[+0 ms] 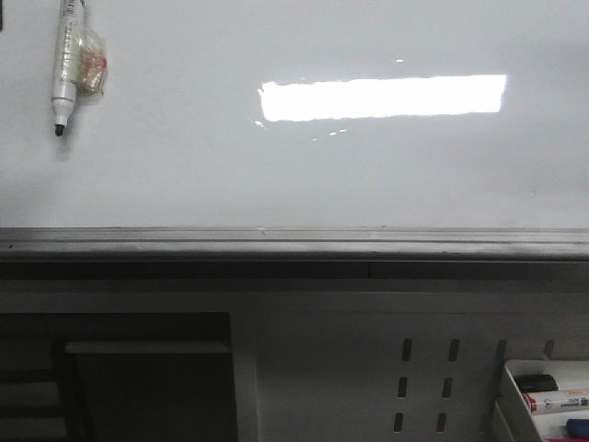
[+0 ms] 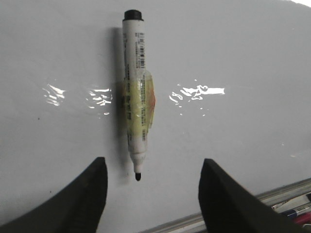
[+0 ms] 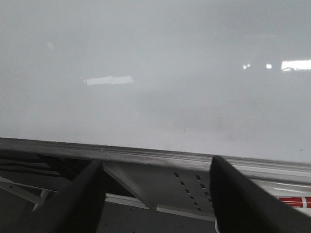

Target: Write number 4 on whiteboard

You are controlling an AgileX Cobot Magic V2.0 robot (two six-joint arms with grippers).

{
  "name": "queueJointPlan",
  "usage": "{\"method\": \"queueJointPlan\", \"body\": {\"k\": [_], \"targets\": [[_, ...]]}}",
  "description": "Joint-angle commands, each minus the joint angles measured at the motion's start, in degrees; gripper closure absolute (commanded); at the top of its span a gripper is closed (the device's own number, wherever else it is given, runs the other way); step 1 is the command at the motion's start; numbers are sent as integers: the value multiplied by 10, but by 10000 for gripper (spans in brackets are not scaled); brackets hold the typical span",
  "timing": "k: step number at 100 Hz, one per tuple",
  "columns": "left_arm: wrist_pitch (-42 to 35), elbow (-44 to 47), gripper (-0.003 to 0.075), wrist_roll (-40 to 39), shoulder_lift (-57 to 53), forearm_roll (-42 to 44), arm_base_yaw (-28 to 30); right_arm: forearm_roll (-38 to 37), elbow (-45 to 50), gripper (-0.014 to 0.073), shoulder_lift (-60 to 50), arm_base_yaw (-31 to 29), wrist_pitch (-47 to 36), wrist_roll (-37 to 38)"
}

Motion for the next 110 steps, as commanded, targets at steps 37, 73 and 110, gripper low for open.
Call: {"method": "queueJointPlan", "body": {"k": [37, 73, 110], "targets": [[32, -121, 345, 56, 167, -64, -4, 11, -21, 179, 5, -2, -27, -11], [35, -146, 524, 68, 198, -64, -4, 11, -21, 179, 5, -2, -27, -11], [92, -148, 741, 105, 188, -41, -4, 11, -21, 179, 5, -2, -26, -12]]}}
